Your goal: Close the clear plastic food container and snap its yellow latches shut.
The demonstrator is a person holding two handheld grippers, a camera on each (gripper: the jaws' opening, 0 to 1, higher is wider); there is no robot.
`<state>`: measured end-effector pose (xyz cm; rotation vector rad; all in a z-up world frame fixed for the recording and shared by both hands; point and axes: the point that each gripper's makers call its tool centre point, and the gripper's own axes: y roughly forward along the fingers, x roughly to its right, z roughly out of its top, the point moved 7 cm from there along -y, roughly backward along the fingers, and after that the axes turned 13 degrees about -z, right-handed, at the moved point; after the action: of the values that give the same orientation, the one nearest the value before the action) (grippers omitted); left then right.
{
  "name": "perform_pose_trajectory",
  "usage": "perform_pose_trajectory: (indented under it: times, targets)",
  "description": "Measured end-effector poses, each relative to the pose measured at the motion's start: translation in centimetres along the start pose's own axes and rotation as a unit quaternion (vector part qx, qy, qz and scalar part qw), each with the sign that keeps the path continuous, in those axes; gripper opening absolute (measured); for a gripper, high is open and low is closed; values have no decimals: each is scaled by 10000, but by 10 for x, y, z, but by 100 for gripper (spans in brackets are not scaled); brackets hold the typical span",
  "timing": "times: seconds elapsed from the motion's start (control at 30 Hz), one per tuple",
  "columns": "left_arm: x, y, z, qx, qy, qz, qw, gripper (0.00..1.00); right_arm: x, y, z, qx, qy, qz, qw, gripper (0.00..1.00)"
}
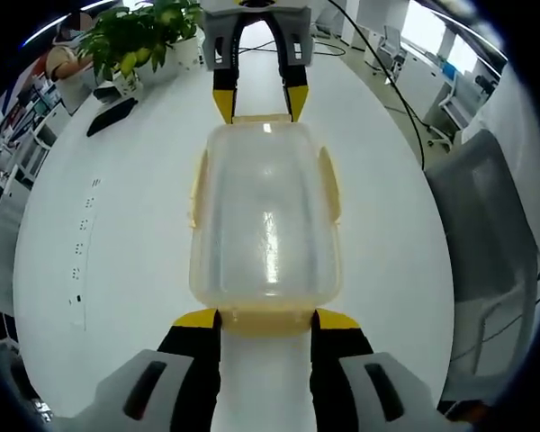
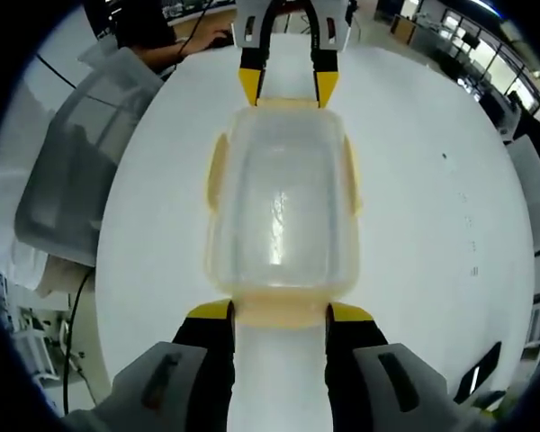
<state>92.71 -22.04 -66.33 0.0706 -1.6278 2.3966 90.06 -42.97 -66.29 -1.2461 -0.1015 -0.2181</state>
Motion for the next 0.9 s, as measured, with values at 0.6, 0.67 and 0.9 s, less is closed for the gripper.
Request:
perform_pose_trajectory:
  times: [0.6, 0.67, 0.9]
  targets:
    - [4, 0, 1, -12, -40, -6, 10000, 33, 0, 0, 0, -3, -23, -4, 10000, 36]
    - [4, 0, 1, -14, -67, -5, 10000, 33, 0, 1, 0, -18, -19, -14, 10000, 36]
    - [11, 2, 2, -78, 73, 50, 9999, 34, -2, 2, -3, -45, -315, -38, 9995, 37]
